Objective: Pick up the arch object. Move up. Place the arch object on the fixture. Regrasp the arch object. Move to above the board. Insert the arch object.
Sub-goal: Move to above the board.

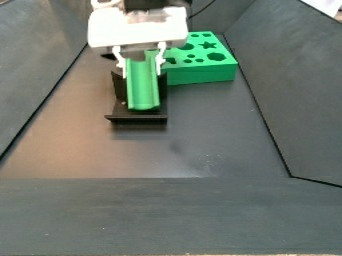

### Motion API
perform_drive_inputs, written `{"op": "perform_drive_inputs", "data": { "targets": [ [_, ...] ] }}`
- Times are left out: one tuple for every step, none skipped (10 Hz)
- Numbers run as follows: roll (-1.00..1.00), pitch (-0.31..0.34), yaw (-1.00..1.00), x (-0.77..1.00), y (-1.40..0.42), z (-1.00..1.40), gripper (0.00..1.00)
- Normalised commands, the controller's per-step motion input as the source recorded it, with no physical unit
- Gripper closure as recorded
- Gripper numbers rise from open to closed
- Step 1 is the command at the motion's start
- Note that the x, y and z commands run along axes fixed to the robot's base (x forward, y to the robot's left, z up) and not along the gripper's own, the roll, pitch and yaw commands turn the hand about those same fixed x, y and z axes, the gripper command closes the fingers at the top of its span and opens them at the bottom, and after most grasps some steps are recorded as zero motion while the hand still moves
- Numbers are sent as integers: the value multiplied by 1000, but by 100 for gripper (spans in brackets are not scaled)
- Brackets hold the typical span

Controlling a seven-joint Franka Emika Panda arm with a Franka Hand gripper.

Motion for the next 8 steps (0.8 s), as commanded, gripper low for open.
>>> {"op": "perform_drive_inputs", "data": {
  "targets": [
    [-35, 95, -110, -253, 37, 1000, 100],
    [-48, 116, -59, -243, 35, 1000, 100],
    [-52, 130, -38, -240, 34, 1000, 100],
    [-51, 145, 16, -230, 31, 1000, 100],
    [-52, 147, 45, -221, 29, 1000, 100],
    [-52, 140, 69, -213, 27, 1000, 100],
    [-50, 125, 81, -208, 25, 1000, 100],
    [-45, 76, 106, -198, 22, 1000, 100]
  ]
}}
